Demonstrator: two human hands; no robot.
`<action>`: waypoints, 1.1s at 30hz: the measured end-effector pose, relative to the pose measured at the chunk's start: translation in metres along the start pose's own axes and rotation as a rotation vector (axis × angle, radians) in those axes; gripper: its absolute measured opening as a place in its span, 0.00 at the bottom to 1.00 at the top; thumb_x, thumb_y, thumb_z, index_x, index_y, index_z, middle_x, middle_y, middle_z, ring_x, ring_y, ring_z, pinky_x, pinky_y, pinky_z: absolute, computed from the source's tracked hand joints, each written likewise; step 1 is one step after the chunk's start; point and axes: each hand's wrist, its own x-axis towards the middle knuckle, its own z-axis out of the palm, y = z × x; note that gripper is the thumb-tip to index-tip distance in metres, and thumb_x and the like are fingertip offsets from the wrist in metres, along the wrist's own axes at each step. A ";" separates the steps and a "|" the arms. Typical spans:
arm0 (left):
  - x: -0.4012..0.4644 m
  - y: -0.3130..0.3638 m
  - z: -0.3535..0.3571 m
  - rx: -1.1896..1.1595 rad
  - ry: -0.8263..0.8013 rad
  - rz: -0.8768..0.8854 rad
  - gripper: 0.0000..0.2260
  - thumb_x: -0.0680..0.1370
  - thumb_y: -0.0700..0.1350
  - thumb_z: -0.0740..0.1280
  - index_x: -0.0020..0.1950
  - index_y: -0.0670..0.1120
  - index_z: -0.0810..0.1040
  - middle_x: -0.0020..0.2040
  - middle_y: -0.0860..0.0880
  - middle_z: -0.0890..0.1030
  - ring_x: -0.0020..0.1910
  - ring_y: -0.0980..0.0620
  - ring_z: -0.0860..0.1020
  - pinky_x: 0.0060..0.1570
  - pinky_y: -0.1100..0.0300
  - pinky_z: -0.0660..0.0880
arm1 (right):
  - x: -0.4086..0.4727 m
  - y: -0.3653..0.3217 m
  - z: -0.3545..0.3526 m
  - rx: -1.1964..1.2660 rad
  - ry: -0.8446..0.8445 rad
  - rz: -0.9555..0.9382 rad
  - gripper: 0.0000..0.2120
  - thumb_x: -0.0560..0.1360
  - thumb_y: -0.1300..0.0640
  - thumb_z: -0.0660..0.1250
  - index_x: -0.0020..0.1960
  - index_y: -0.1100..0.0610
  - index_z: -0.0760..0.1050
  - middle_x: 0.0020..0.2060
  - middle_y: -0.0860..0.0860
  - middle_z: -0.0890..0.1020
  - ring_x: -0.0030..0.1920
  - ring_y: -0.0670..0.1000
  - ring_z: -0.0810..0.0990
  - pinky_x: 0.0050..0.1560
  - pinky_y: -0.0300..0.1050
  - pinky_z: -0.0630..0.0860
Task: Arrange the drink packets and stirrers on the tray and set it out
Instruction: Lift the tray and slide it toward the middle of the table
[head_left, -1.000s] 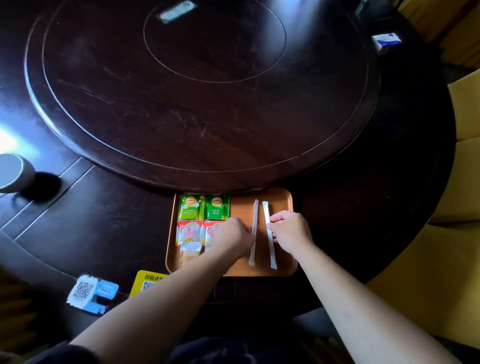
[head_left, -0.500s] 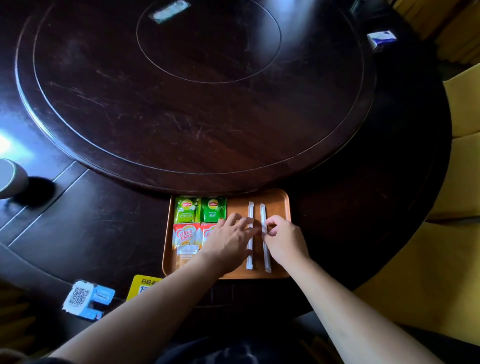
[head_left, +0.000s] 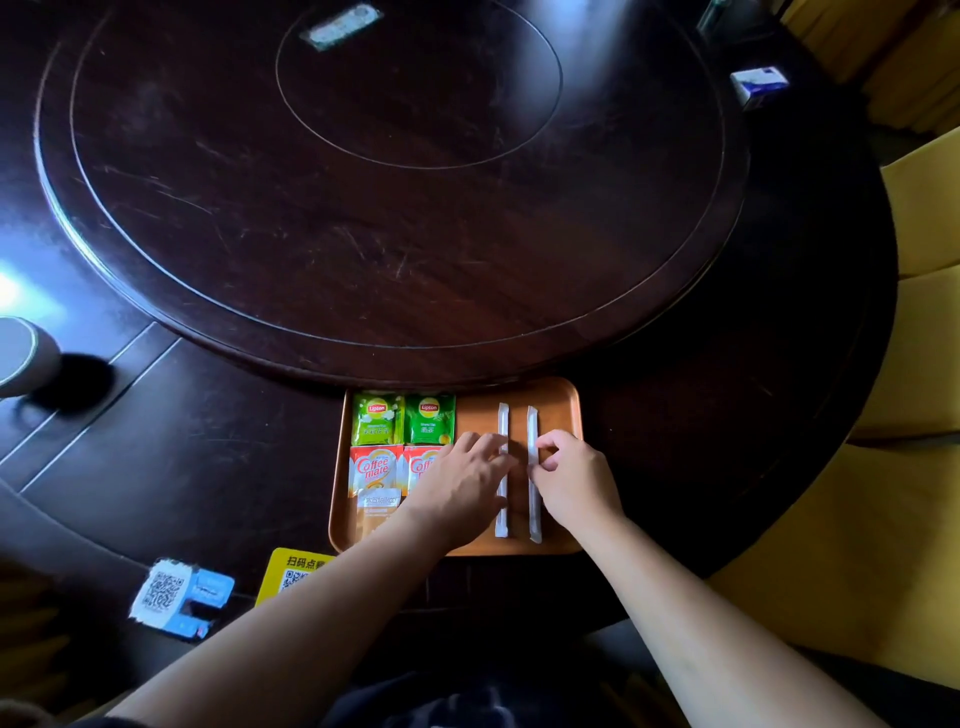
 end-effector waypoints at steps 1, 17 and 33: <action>-0.001 -0.001 -0.002 -0.020 0.010 -0.005 0.20 0.76 0.53 0.70 0.67 0.52 0.75 0.69 0.49 0.72 0.65 0.46 0.70 0.62 0.51 0.73 | 0.000 0.000 -0.002 0.003 0.009 0.001 0.10 0.77 0.56 0.72 0.57 0.51 0.78 0.43 0.49 0.85 0.39 0.47 0.81 0.31 0.34 0.72; -0.086 -0.118 -0.039 -0.396 0.342 -0.776 0.16 0.71 0.46 0.74 0.58 0.47 0.82 0.50 0.46 0.80 0.49 0.44 0.81 0.54 0.53 0.77 | 0.005 0.026 -0.031 0.049 0.071 0.186 0.19 0.74 0.54 0.73 0.63 0.52 0.75 0.55 0.53 0.80 0.50 0.54 0.80 0.45 0.46 0.75; -0.105 -0.126 -0.047 -0.565 0.194 -0.828 0.11 0.69 0.42 0.72 0.51 0.49 0.83 0.41 0.53 0.83 0.44 0.50 0.80 0.44 0.58 0.76 | -0.017 0.023 -0.011 0.126 -0.022 0.303 0.12 0.70 0.60 0.70 0.53 0.53 0.78 0.44 0.51 0.83 0.43 0.55 0.84 0.46 0.56 0.84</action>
